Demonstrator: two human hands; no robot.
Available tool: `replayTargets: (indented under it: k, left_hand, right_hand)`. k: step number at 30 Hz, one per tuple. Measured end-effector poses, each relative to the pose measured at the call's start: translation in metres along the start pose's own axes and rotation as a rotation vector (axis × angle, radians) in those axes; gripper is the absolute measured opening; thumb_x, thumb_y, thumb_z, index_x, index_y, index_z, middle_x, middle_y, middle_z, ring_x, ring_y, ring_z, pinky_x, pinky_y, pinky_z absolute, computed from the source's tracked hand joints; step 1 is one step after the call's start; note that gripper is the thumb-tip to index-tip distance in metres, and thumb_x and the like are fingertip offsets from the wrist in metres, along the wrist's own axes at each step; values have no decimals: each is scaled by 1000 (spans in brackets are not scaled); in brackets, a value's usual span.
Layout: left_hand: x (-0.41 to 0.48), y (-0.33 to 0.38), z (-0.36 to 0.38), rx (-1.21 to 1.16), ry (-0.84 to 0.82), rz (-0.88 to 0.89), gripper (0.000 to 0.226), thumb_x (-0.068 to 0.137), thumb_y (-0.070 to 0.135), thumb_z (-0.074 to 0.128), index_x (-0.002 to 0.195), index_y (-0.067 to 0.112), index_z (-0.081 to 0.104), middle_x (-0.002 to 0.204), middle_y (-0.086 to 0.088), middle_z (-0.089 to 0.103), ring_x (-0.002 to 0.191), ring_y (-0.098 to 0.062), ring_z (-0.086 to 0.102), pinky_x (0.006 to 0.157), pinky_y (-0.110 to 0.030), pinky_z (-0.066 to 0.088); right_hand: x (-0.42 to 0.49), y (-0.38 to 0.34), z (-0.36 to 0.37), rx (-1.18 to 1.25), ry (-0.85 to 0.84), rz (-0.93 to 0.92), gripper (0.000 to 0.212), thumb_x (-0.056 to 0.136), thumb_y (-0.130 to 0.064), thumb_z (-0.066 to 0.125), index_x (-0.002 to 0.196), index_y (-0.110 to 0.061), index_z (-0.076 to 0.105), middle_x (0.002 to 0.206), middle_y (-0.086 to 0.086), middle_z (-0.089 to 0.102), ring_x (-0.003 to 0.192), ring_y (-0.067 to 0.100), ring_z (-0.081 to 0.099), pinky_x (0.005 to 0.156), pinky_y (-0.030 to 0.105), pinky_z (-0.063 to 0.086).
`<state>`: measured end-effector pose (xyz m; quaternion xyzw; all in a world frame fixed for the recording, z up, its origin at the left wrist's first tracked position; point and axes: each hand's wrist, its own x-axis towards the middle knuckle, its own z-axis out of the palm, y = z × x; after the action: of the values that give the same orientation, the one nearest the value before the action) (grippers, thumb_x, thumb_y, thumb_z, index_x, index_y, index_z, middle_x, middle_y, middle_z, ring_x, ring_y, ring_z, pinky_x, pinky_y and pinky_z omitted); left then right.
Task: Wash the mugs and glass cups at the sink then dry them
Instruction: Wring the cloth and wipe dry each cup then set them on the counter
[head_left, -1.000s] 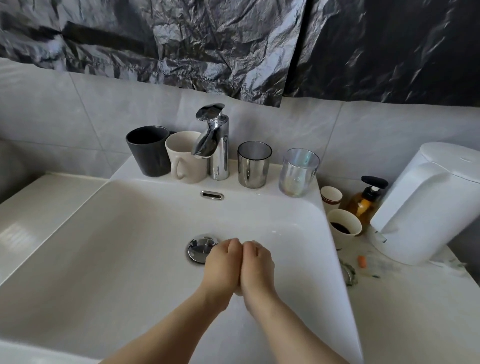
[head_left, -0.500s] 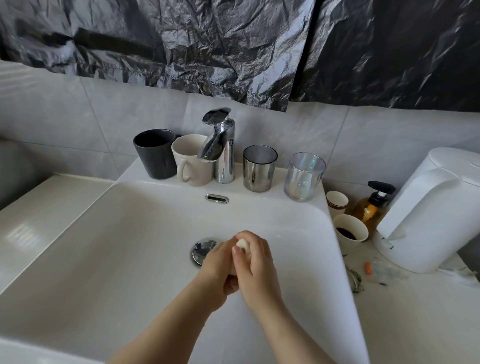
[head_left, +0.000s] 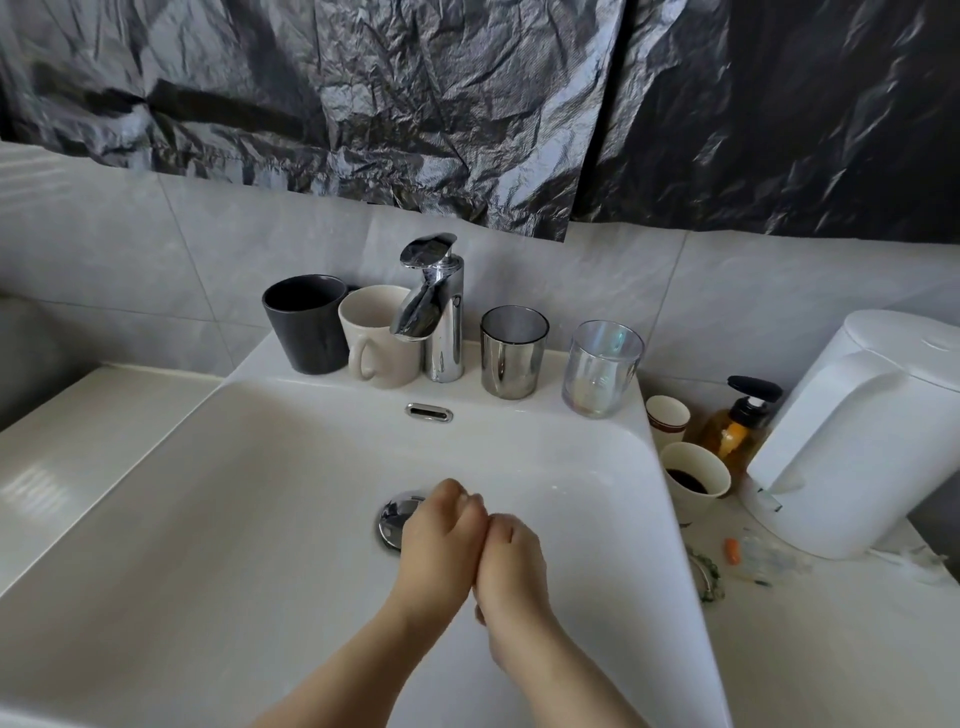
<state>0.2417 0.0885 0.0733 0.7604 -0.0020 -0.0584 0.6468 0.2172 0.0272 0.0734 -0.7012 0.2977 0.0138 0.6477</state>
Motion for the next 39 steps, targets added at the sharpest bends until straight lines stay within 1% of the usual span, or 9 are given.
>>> replayTargets:
  k: [4, 9, 13, 15, 18, 25, 33, 36, 39]
  left_hand:
    - [-1, -9, 3, 172, -85, 81, 24, 93, 13, 53, 74, 7, 39, 63, -2, 45, 59, -16, 42, 55, -25, 37]
    - [0, -6, -2, -86, -128, -224, 11, 100, 23, 45, 96, 14, 48, 67, -6, 51, 48, -15, 43, 42, -21, 32]
    - [-2, 7, -15, -336, -182, -661, 36, 99, 33, 46, 72, 12, 56, 47, 0, 45, 32, -8, 36, 32, -13, 26]
    - [-3, 12, -16, -379, -194, -749, 47, 94, 32, 53, 50, 18, 49, 40, 6, 39, 28, -5, 32, 29, -11, 22]
    - [-8, 15, -8, -293, -162, -645, 41, 91, 20, 49, 51, 20, 42, 39, 6, 38, 34, -7, 30, 37, -13, 21]
    - [-9, -2, 6, 139, 11, -84, 32, 95, 6, 37, 64, 10, 38, 58, -2, 42, 54, -16, 34, 51, -29, 28]
    - [11, -9, -8, 652, -294, 560, 35, 89, 36, 29, 58, 23, 25, 49, 8, 33, 46, -10, 32, 56, -35, 31]
    - [18, -18, -16, 689, -307, 716, 30, 87, 36, 27, 59, 32, 17, 45, 11, 24, 43, -12, 32, 49, -25, 23]
    - [12, -19, -12, 628, -167, 604, 34, 90, 33, 32, 58, 30, 22, 47, 10, 28, 48, -15, 30, 50, -25, 22]
  right_hand:
    - [-3, 3, -14, 148, -178, 183, 30, 90, -21, 34, 62, -18, 44, 45, -4, 35, 44, 14, 29, 43, 18, 21]
    - [0, 12, -23, -43, -49, -168, 16, 97, -39, 42, 95, -26, 52, 86, -4, 60, 69, 10, 56, 54, 17, 42]
    - [-4, 17, -23, -444, -55, -500, 37, 91, -51, 42, 126, -38, 43, 120, -14, 43, 109, 8, 51, 83, 26, 45]
    - [-7, 13, -19, -619, 76, -691, 49, 81, -63, 32, 113, -31, 51, 114, -15, 49, 101, 7, 55, 72, 27, 47]
    - [-4, 12, -13, -641, 318, -887, 36, 81, -48, 38, 70, -16, 50, 64, -4, 60, 56, 16, 58, 38, 20, 27]
    - [-3, 5, -19, -364, 121, -282, 36, 89, -22, 37, 54, -17, 35, 59, -1, 45, 63, 22, 43, 56, 30, 30]
    - [-16, 0, -18, 195, -160, 438, 37, 85, -27, 36, 50, -18, 34, 41, -5, 28, 37, 11, 24, 44, 18, 17]
    - [-15, -1, -20, 220, -280, 510, 33, 78, -24, 39, 46, -20, 32, 45, -5, 26, 40, 10, 21, 44, 18, 15]
    - [-13, -2, -18, 148, -285, 429, 28, 80, -20, 36, 52, -20, 30, 43, -5, 25, 37, 11, 19, 44, 19, 13]
